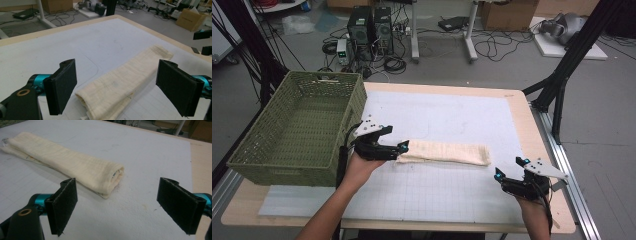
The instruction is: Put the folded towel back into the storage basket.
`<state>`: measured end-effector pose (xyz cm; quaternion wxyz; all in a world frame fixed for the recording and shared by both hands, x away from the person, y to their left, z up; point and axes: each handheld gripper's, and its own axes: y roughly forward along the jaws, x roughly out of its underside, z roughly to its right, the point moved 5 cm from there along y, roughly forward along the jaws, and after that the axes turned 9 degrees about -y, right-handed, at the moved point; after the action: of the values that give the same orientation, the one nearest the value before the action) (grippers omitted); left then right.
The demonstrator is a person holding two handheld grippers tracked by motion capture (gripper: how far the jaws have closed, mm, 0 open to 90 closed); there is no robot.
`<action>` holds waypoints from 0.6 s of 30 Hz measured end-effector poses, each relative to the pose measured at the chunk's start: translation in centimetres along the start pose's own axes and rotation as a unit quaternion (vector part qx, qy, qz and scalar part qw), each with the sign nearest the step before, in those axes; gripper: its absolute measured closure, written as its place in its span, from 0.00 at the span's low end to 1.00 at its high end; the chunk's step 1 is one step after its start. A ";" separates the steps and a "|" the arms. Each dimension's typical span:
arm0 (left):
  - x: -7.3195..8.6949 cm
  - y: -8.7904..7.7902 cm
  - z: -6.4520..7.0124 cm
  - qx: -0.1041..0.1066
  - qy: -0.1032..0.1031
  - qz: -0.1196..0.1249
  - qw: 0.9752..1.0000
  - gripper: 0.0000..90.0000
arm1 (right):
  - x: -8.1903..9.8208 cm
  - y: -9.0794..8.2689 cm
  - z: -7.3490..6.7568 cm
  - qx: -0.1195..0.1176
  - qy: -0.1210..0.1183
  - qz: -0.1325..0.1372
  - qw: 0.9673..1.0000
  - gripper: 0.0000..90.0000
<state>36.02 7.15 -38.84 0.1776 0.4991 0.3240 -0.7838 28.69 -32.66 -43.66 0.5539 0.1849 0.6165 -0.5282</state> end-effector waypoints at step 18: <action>2.1 3.8 -3.1 -0.054 -0.040 -0.081 0.994 0.27 | 0.0 0.1 -0.1 -0.004 -0.001 -0.002 1.000 0.17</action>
<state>39.49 6.64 -42.92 0.1529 0.4287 0.3975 -0.7967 28.75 -32.48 -43.71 0.5544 0.1808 0.6180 -0.5273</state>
